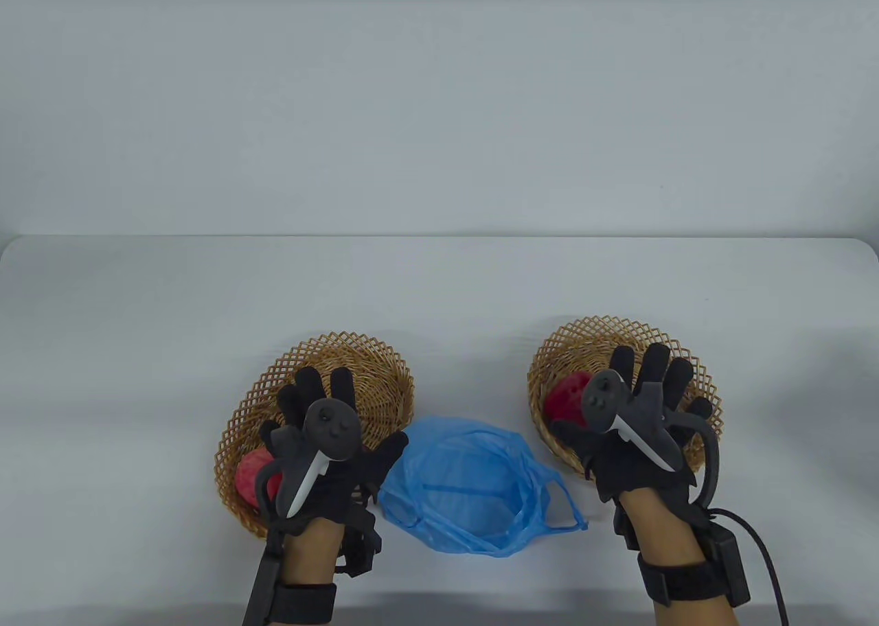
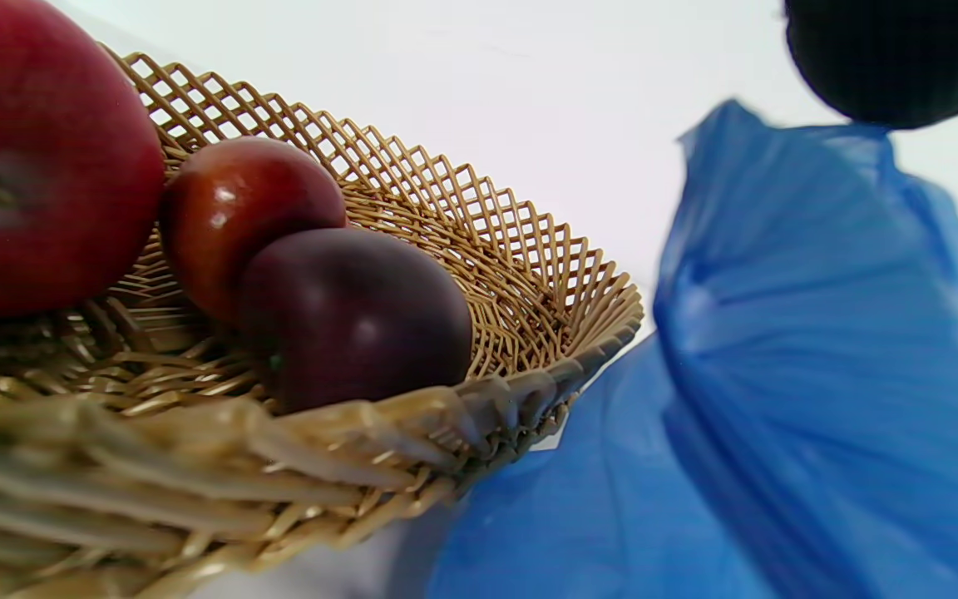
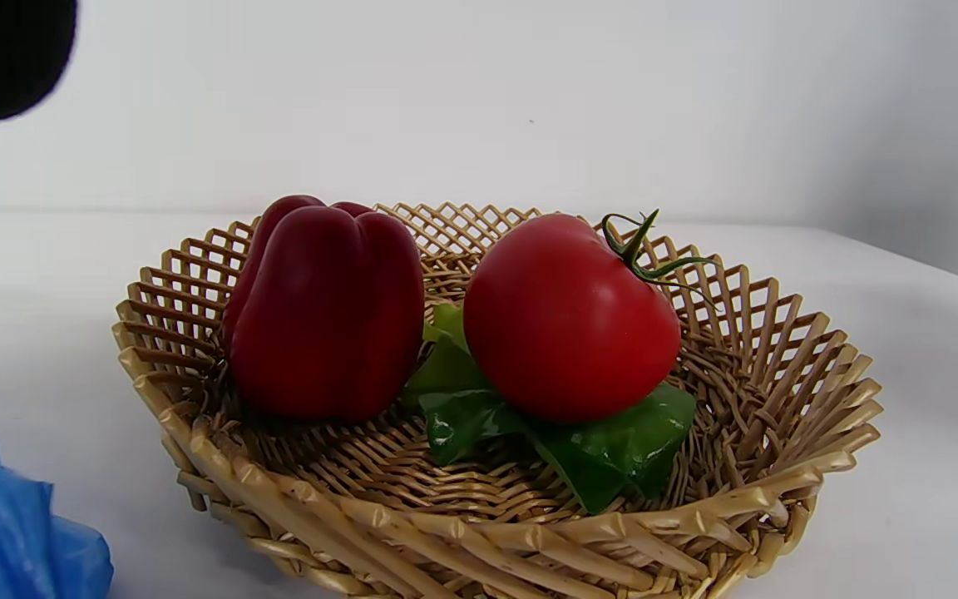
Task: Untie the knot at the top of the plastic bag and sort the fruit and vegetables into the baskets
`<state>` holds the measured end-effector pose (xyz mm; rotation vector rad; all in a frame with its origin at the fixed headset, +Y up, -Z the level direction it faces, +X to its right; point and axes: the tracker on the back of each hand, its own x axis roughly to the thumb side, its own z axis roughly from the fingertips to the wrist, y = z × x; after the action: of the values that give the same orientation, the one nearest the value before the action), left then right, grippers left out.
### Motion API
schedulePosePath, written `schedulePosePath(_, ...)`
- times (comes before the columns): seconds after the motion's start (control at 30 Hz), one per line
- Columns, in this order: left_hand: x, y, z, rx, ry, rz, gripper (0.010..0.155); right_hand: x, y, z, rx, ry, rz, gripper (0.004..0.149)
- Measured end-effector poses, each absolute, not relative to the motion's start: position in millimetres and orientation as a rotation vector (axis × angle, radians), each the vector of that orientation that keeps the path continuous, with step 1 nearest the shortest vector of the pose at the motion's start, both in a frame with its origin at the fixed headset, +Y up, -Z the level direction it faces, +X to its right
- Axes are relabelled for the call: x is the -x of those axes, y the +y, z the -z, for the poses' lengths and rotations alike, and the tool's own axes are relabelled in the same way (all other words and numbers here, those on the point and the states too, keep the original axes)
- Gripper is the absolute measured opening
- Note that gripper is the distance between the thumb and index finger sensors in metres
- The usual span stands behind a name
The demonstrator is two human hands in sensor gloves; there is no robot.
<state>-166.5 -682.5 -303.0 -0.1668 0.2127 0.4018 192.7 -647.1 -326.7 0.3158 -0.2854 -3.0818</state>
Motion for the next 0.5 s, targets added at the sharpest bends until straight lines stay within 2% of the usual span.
schedulePosePath(0.5, 160.7, -685.7, 305.4, 0.191, 0.211, -0.361, 0.109, -199.1, -643.0, 326.8, -0.311, -0.32, 3.151, 0.117)
